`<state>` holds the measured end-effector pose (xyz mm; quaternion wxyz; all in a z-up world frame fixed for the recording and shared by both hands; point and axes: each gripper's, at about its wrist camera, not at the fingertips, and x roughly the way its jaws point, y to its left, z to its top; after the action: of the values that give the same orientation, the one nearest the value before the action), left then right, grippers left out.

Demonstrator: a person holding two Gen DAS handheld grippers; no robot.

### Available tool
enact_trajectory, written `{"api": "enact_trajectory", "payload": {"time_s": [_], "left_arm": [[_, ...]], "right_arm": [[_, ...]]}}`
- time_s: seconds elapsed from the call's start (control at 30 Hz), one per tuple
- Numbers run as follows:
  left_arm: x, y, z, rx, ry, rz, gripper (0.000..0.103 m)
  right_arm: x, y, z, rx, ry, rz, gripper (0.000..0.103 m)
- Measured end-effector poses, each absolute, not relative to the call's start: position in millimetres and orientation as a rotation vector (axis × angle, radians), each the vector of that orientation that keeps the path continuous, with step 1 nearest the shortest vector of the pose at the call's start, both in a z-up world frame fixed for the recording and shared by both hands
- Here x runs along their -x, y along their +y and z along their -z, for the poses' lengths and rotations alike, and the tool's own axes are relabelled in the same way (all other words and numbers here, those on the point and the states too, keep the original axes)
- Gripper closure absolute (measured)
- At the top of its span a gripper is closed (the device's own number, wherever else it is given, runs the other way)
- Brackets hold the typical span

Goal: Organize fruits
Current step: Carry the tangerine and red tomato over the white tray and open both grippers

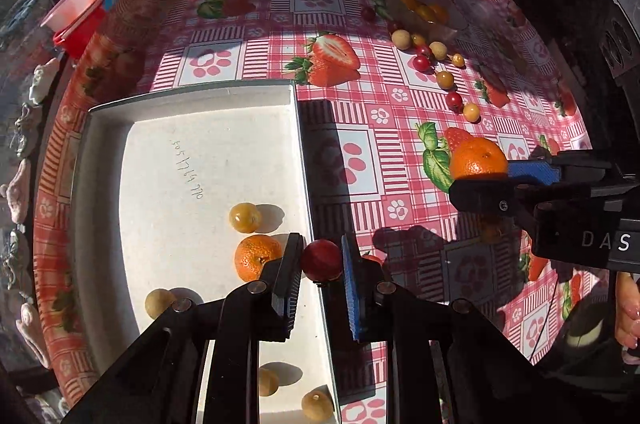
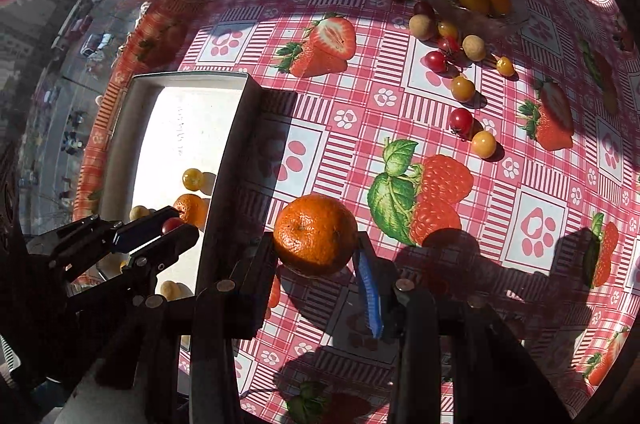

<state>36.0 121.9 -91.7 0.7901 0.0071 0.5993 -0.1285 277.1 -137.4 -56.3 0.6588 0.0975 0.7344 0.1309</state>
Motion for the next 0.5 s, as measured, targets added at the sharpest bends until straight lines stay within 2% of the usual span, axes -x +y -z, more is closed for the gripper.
{"api": "enact_trajectory", "payload": {"time_s": [0.27,0.5], "left_arm": [[-53.1,193.7,99.7,0.044,1.286,0.123,0.082],[-75.7,226.3,127.1,0.043,1.319,0.031,0.082]], "right_arm": [[-311.4,-58.2,60.6,-0.169,1.653,-0.429,0.061],[-331.6,-10.0,86.6,-0.122,1.678,-0.487,0.061]]}}
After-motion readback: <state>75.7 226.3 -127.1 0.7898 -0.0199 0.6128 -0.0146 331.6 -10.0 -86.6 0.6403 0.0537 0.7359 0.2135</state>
